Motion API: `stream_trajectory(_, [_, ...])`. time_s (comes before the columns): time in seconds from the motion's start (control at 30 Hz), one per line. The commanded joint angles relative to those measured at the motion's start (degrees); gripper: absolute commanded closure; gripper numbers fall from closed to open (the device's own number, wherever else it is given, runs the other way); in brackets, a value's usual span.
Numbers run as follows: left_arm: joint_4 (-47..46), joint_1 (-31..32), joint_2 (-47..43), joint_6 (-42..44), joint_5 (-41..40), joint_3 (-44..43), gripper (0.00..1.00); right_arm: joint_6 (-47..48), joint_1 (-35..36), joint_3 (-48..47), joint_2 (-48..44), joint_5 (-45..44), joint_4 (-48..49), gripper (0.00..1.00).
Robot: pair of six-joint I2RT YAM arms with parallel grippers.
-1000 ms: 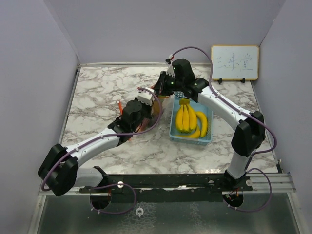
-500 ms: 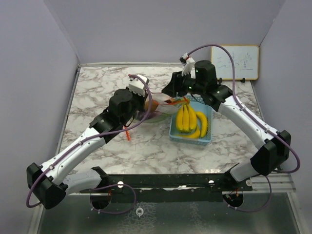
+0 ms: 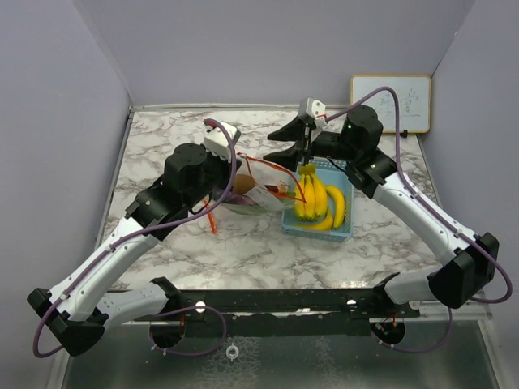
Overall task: Place the food in the zip-top bag and seal the zipper
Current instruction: Zip the zipper food storage bag at the center of the board.
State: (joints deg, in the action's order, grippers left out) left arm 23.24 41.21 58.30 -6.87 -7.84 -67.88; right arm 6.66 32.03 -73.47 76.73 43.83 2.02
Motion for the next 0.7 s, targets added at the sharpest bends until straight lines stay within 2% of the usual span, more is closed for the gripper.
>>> stream_trajectory(0.0, [-0.39,-0.26,-0.80,-2.47,2.93,-2.24,1.00,-0.12,0.14,-2.87,4.47,13.32,5.65,0.48])
stream_trajectory(0.3, [-1.48,-0.25,-0.11,-3.95,3.56,-1.35,1.00,-5.26,0.90,-3.66,7.09,17.22,9.51,0.55])
stream_trajectory(0.67, [-2.42,-0.26,1.20,-4.10,5.32,-1.70,1.00,-6.66,3.03,-6.94,12.08,17.07,10.31,0.56])
